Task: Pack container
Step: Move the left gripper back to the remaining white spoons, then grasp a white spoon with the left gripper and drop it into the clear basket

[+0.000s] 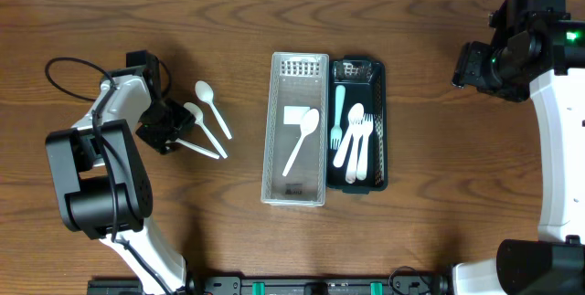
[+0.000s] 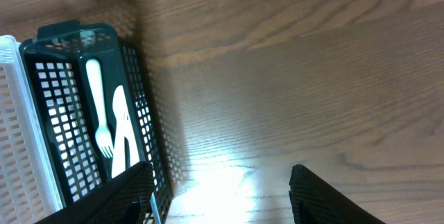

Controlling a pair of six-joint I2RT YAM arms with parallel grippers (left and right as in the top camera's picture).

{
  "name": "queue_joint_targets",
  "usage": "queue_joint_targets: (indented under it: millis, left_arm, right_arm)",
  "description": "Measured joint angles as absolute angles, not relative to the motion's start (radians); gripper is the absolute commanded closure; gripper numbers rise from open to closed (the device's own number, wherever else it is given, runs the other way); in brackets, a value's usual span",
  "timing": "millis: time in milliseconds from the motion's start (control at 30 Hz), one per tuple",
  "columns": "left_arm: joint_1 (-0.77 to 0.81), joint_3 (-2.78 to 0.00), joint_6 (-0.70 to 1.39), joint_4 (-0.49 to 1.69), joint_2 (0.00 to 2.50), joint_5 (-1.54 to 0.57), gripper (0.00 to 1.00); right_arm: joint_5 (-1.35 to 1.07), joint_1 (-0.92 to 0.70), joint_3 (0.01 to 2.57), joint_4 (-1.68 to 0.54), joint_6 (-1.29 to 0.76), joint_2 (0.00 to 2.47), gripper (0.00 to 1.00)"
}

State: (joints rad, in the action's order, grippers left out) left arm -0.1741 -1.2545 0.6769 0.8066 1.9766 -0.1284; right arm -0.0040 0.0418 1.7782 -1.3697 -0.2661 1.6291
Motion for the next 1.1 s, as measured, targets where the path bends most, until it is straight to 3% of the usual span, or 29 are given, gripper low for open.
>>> queue_joint_targets:
  millis: [167, 267, 400, 667, 833, 1100]
  left_arm:
    - [-0.174, -1.251, 0.671, 0.810, 1.975, -0.132, 0.70]
    - [-0.174, -1.251, 0.663, 0.811, 1.975, -0.134, 0.85]
    - [-0.174, -1.251, 0.638, 0.812, 1.973, -0.135, 0.94]
    - [-0.173, -1.225, 0.568, 0.836, 1.935, -0.132, 0.94]
    - [-0.130, -1.225, 0.520, 0.885, 1.780, -0.126, 0.94]
    - [0.178, -1.253, 0.488, 0.884, 1.428, -0.102, 0.94]
  right_arm:
    - [-0.004, 0.042, 1.778, -1.371, -0.266, 1.629, 0.34]
    - [-0.004, 0.042, 1.778, -1.373, -0.266, 1.629, 0.35]
    - [-0.004, 0.042, 1.778, -1.373, -0.266, 1.629, 0.34]
    - [-0.004, 0.042, 1.778, -1.373, -0.266, 1.629, 0.35]
    - [-0.004, 0.042, 1.778, -1.373, -0.266, 1.629, 0.34]
    - [-0.004, 0.042, 1.778, -1.369, -0.266, 1.629, 0.34]
